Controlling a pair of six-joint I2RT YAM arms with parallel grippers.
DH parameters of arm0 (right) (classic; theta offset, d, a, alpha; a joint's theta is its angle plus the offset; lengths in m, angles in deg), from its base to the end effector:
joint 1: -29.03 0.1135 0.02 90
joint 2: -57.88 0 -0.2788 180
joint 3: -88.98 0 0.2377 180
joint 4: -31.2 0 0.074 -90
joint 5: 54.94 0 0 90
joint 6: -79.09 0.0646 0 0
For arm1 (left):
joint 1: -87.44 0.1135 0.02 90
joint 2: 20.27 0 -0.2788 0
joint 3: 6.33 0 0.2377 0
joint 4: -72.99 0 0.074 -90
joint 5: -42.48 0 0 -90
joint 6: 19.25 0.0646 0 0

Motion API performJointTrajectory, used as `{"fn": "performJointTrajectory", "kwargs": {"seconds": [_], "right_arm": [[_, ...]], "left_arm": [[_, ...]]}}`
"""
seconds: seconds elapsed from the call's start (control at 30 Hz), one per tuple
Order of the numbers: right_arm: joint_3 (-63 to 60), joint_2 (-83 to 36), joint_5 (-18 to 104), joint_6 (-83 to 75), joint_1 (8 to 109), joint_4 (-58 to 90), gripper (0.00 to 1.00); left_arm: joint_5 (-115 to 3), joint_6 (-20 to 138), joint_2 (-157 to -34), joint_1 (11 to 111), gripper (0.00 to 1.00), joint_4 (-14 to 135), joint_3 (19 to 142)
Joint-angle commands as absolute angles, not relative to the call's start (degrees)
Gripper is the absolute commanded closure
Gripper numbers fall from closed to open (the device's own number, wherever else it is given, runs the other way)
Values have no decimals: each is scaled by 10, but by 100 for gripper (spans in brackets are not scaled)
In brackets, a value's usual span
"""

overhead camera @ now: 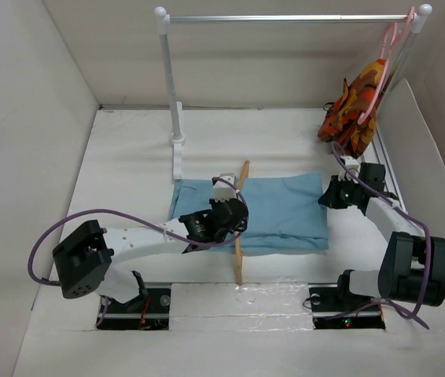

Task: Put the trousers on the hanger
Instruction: Place trousers on hanger

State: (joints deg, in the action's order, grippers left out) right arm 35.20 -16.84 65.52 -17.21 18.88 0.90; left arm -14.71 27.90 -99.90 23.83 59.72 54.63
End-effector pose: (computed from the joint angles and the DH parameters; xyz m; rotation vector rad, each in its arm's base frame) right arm 0.2516 -0.0118 0.1964 -0.1463 2.3613 0.5161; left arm 0.1664 -0.2567 0.2438 0.0399 2.0763 -0.5500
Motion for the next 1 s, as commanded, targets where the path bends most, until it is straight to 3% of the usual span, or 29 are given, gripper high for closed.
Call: {"fn": "performJointTrajectory", "kwargs": {"seconds": [0.0, 0.4, 0.43, 0.53, 0.57, 0.67, 0.83, 0.97], "right_arm": [[352, -158, 647, -164, 180, 72, 100], [369, -141, 643, -164, 186, 59, 100], [367, -138, 643, -167, 186, 52, 96], [353, -110, 641, -185, 198, 10, 65], [346, -95, 640, -191, 198, -5, 48], [310, -16, 655, -203, 198, -69, 30], [196, 97, 699, -155, 244, -148, 21], [144, 104, 724, -41, 381, -93, 18]], "left_arm": [[-127, 317, -978, 242, 100, 556, 564], [-102, 259, -993, 242, 100, 553, 626], [-93, 252, -990, 242, 100, 543, 636], [-75, 264, -967, 242, 100, 513, 672], [-72, 275, -959, 242, 100, 507, 682], [-70, 306, -927, 236, 100, 481, 732], [-75, 337, -896, 236, 100, 440, 809], [-89, 360, -899, 236, 100, 411, 876]]}}
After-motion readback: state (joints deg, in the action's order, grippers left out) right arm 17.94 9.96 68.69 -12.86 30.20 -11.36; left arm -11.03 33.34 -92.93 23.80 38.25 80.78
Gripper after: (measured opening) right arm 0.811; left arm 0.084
